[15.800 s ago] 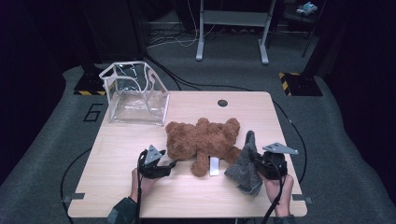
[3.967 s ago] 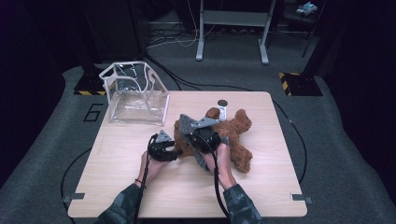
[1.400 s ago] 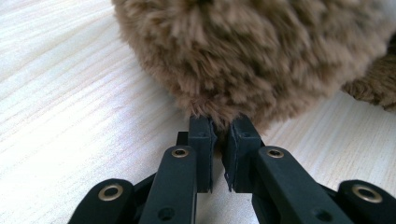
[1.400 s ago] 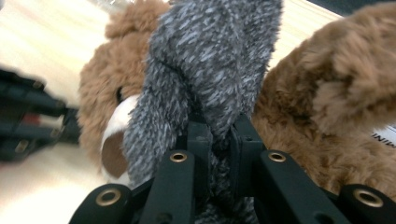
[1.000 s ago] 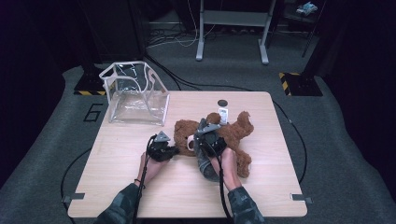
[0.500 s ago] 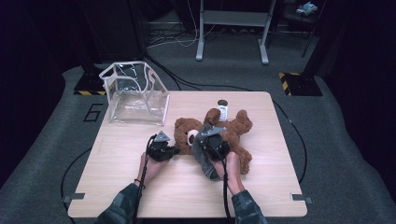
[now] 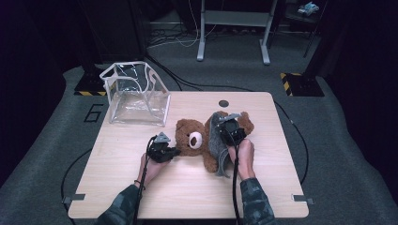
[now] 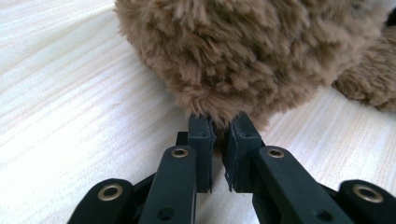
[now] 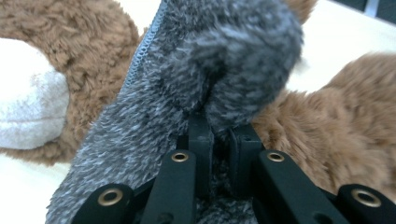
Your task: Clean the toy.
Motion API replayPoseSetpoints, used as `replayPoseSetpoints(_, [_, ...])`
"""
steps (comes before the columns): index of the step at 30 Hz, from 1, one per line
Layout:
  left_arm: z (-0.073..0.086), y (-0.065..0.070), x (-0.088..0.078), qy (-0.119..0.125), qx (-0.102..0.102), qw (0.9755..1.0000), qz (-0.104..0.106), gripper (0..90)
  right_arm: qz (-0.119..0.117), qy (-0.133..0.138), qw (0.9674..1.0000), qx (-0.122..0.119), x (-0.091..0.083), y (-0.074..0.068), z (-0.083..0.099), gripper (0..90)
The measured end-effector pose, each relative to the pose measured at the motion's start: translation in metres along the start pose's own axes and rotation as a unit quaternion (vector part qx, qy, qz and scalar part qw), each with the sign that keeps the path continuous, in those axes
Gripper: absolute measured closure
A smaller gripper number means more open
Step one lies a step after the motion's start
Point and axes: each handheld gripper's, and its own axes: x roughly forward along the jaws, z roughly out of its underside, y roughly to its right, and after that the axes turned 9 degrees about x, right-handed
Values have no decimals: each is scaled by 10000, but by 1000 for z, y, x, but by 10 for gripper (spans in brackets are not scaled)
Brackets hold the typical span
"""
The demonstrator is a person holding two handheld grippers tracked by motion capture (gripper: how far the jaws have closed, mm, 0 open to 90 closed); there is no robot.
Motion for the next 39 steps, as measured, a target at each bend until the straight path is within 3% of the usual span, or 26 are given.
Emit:
replayPoseSetpoints(4, [-2,2,-5,209,-213,9996,-34,500,39,-11,10000,-87,0,-5,4,826])
replayPoseSetpoints(5, [-5,4,-7,272,-183,9994,-108,414,22,14,10000,-64,0,-5,5,826])
replayPoseSetpoints(7, [-13,9,-6,260,-54,9995,-181,357,-24,67,10000,-33,0,-4,7,825])
replayPoseSetpoints(10, [-18,14,3,-6,110,9996,-241,407,-40,164,9999,23,-3,-3,7,812])
replayPoseSetpoints(12, [-16,13,5,-43,82,9996,-248,504,-78,354,9993,55,-8,-3,5,767])
replayPoseSetpoints(17, [-10,7,6,-59,-117,9996,-238,703,-383,612,9974,21,-25,-4,0,477])
replayPoseSetpoints(20, [-7,6,8,13,-201,9996,-187,745,-447,738,9958,-295,-36,-15,3,367])
replayPoseSetpoints(23, [-6,6,8,17,-165,9997,-173,757,-231,419,9953,-839,-32,-34,9,329])
replayPoseSetpoints(24, [-6,6,8,23,-171,9997,-172,761,-24,255,9943,-1039,-26,-39,10,337])
replayPoseSetpoints(26, [-6,8,8,-12,-73,9998,-198,780,198,54,9920,-1247,-14,-43,12,479])
replayPoseSetpoints(28, [-6,10,8,4,-9,9997,-234,796,225,129,9911,-1304,-10,-43,12,665])
replayPoseSetpoints(29, [-7,10,9,-12,52,9997,-248,803,84,201,9922,-1229,-11,-42,10,719])
replayPoseSetpoints(34, [-7,11,9,-56,166,9995,-261,809,-211,603,9938,-907,-16,-40,-17,751])
replayPoseSetpoints(36, [-7,11,9,-35,204,9994,-278,809,-198,496,9941,-947,-7,-43,-26,751])
replayPoseSetpoints(39, [-7,11,9,-28,220,9994,-284,809,31,308,9946,-995,11,-45,-30,757])
